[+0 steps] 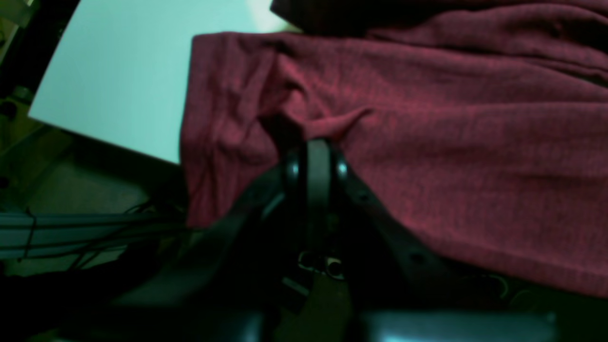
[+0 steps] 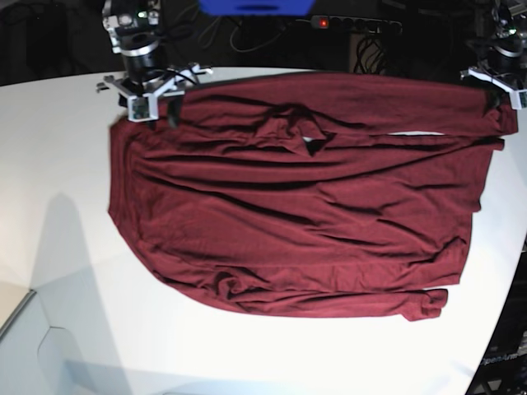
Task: Layout the t-shirt on the table in an organized manner, then fold the t-shirt properly
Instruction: 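Grasp the collar-edge corners of the shirt with both grippers, then lift the collar edge with both grippers and pull it taut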
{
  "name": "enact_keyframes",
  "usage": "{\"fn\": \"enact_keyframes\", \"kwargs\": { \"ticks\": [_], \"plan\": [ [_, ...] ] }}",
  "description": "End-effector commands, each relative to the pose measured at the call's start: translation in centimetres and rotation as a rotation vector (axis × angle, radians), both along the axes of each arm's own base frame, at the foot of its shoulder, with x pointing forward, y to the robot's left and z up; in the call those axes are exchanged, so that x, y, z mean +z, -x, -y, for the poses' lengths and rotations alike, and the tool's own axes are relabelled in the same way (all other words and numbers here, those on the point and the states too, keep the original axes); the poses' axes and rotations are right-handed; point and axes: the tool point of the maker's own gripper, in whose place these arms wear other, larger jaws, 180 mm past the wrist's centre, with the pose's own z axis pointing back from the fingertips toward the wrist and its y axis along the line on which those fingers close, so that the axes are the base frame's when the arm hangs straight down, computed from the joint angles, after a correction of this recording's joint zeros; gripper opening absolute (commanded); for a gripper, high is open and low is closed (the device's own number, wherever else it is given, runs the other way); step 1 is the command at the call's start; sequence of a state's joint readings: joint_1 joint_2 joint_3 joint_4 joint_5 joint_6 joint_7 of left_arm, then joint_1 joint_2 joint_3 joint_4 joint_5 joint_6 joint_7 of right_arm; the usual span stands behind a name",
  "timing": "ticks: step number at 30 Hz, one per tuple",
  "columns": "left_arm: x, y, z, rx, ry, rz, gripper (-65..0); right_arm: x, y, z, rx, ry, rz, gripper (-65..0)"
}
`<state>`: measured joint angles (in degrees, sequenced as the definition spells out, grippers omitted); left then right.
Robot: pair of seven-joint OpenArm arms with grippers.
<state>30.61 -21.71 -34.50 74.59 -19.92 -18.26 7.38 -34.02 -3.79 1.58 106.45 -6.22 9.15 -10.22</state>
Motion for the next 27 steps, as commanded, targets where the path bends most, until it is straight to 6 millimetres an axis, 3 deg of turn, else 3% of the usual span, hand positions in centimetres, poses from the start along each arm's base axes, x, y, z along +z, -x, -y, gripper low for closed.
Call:
{"fn": "enact_keyframes", "kwargs": {
  "ticks": [1,11,18,27],
  "plan": [
    [1.3,-0.7,-0.6,-0.012,-0.025,0.039,-64.8,0.9,-0.2,0.1,0.0,0.002,0.035,-41.2],
    [1.4,-0.9,-0.4,-0.017,-0.025,0.041,-64.8,-1.6,1.4,0.2,0.001,0.014,-0.12,-40.5],
    [1.4,-1.0,-0.4,-0.018,-0.024,0.042,-64.8,-2.1,1.9,0.3,0.0,0.019,-0.145,-27.4],
    [1.5,-1.0,-0.5,-0.016,-0.026,0.046,-64.8,-3.6,2.5,0.6,0.011,0.027,-0.186,-27.4]
  ]
}}
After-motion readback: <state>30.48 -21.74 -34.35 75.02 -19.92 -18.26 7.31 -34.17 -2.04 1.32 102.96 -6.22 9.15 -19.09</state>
